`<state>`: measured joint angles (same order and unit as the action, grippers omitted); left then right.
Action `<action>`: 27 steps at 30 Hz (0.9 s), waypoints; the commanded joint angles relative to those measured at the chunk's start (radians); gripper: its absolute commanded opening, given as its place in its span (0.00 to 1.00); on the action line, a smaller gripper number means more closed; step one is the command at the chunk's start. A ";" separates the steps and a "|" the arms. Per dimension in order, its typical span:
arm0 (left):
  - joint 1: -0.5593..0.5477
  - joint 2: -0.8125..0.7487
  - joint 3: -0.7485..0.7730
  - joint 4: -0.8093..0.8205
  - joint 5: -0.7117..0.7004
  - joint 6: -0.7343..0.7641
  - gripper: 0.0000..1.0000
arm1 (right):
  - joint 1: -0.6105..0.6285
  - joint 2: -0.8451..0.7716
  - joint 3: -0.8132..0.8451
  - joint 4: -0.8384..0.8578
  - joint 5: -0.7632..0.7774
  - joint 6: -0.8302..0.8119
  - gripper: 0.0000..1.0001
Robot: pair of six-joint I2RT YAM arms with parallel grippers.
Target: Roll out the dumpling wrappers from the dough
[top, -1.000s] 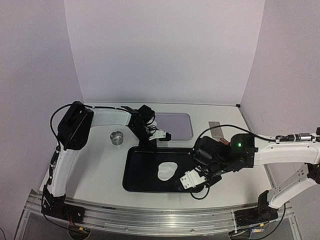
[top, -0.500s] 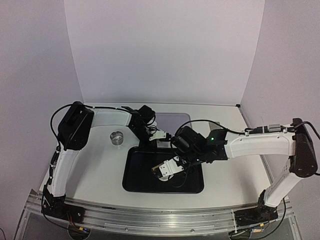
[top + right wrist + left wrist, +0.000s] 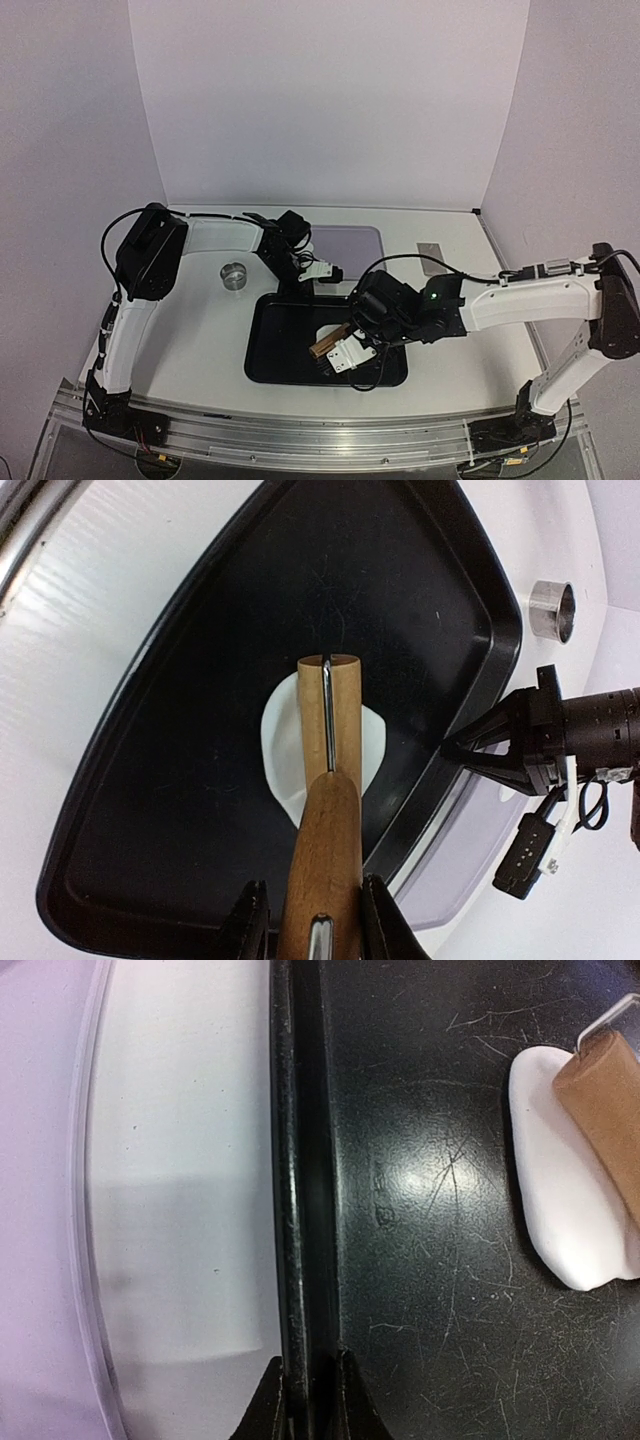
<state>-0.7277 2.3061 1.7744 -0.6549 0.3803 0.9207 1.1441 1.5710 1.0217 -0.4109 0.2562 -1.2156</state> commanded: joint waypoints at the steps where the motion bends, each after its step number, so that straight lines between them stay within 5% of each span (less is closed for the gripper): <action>1: -0.009 0.011 0.025 0.029 -0.083 0.124 0.00 | -0.004 0.122 -0.016 -0.167 -0.062 0.007 0.00; 9: -0.009 0.004 0.012 0.041 -0.082 0.131 0.00 | 0.000 -0.023 -0.113 -0.258 -0.017 0.033 0.00; 19: -0.011 0.003 0.028 0.025 -0.078 0.130 0.00 | -0.019 0.221 0.035 -0.170 -0.014 0.063 0.00; 27: -0.009 -0.009 0.005 0.037 -0.081 0.133 0.00 | 0.024 0.016 -0.136 -0.264 -0.016 0.145 0.00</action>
<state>-0.7244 2.3066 1.7744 -0.6534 0.3715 0.9305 1.1499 1.6062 1.0093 -0.3124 0.3171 -1.1560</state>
